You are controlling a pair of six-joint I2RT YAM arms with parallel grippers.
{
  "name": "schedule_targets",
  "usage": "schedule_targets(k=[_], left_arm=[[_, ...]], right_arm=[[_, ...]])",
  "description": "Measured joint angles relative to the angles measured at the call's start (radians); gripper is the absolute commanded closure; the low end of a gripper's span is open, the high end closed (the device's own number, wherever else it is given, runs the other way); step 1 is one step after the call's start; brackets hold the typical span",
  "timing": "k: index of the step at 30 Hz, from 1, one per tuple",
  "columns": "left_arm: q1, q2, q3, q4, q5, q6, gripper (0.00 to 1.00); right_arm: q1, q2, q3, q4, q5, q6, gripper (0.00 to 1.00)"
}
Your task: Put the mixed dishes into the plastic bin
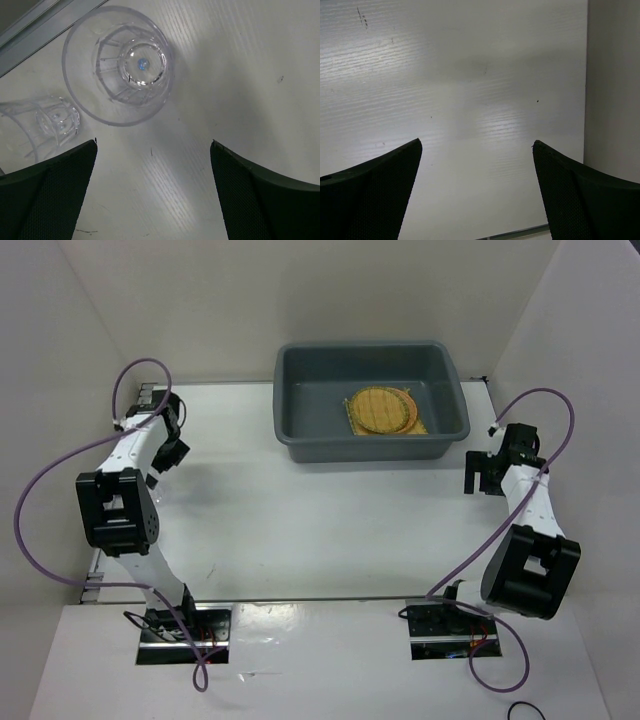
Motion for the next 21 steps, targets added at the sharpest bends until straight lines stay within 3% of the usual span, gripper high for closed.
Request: schedule_targets(k=[14, 21], left_arm=[[0.129, 0.102, -0.008, 0.146, 0.103, 0.102, 0.0], [0.138, 0.113, -0.002, 0.163, 0.145, 0.14, 0.0]], right_arm=[[0.0, 0.042, 0.0, -0.003, -0.003, -0.001, 0.02], [0.0, 0.046, 0.0, -0.003, -0.005, -0.001, 0.02]])
